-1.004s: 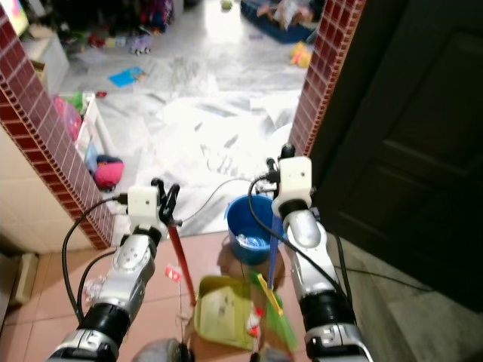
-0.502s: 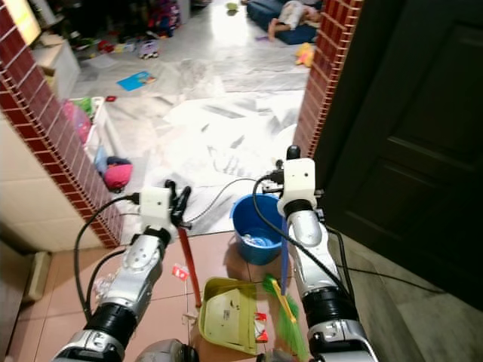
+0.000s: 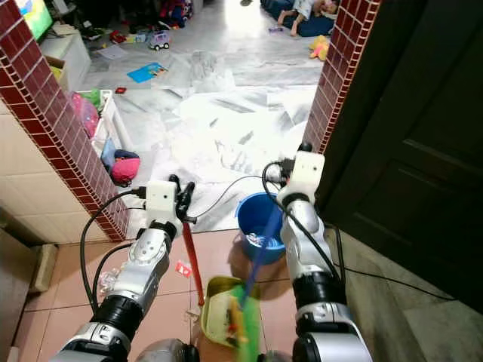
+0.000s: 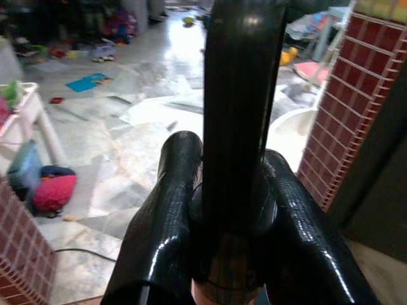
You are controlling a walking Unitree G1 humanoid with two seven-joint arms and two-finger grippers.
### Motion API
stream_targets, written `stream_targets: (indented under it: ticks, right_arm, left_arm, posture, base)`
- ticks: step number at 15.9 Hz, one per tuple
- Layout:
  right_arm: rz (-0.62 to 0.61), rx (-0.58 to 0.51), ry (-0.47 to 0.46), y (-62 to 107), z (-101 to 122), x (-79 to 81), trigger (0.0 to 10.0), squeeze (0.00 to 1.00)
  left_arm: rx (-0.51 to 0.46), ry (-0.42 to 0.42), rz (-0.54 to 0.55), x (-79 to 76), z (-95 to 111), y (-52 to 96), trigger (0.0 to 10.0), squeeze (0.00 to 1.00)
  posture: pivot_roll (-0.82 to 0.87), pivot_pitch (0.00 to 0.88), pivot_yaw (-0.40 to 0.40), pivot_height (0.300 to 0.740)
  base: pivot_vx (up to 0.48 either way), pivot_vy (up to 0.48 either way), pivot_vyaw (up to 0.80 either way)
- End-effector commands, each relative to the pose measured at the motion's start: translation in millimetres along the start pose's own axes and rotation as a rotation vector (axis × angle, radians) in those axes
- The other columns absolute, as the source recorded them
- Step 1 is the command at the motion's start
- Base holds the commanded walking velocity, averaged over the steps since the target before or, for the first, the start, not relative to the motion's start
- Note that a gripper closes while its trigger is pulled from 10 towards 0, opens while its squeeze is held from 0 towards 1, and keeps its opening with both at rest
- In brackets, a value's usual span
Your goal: Sweep floor
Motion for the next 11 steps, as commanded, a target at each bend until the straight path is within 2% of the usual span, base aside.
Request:
stream_targets:
  ticks: [1,2,4,7,8,9,10,11]
  right_arm:
    - [0.018,-0.045,-0.082,-3.5,13.9,5.6,10.0,0.0]
    - [0.04,-0.077,-0.112,-4.9,23.3,7.9,10.0,0.0]
    - [0.068,-0.105,-0.108,-5.7,29.8,10.0,10.0,0.0]
    - [0.099,-0.197,0.04,-3.1,43.2,8.0,10.0,0.0]
    - [0.114,-0.288,0.158,1.3,55.8,5.3,10.0,0.0]
    - [0.114,-0.288,0.158,1.3,55.8,5.3,10.0,0.0]
    - [0.158,-0.415,0.301,12.8,73.7,2.8,10.0,0.0]
    - [0.167,-0.424,0.319,16.6,74.7,-0.3,10.0,0.0]
  left_arm:
    - [0.014,-0.04,0.046,9.5,-5.5,4.0,10.0,0.0]
    - [-0.051,-0.022,0.085,17.1,6.8,2.0,10.0,0.0]
    - [-0.052,0.001,0.105,21.3,8.7,0.2,10.0,0.0]
    - [-0.083,0.05,0.097,22.3,14.1,0.1,10.0,0.0]
    - [-0.113,0.057,0.11,25.2,18.0,0.8,10.0,0.0]
    - [-0.113,0.057,0.11,25.2,18.0,0.8,10.0,0.0]
    - [-0.144,0.042,0.139,32.9,23.7,3.4,10.0,0.0]
    - [-0.155,0.018,0.156,37.0,26.6,5.2,10.0,0.0]
  posture:
    - [-0.01,0.0,0.004,0.74]
    - [-0.01,0.0,0.004,0.74]
    - [-0.01,0.0,0.001,0.74]
    - [-0.01,0.0,-0.001,0.74]
    - [-0.01,0.0,-0.001,0.74]
    - [-0.01,0.0,-0.001,0.74]
    - [-0.02,0.0,0.004,0.74]
    - [-0.02,0.0,0.004,0.74]
  base:
    - [0.0,0.0,0.0]
    - [0.0,0.0,0.0]
    - [0.0,0.0,0.0]
    - [0.0,0.0,0.0]
    - [0.0,0.0,0.0]
    - [0.0,0.0,0.0]
    - [0.0,0.0,0.0]
    - [0.0,0.0,0.0]
Point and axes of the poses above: a point about 5 cm out from each wrist's last joint towards the gripper, its own y axis pointing back from the gripper into the wrist, its own z axis along the axis of the wrist's last joint, x = y × z, the point moved 1 cm from there along -y, pointing out of the wrist towards the gripper, and after that the axes turned 12 degrees about y, right-handed, at the moved point
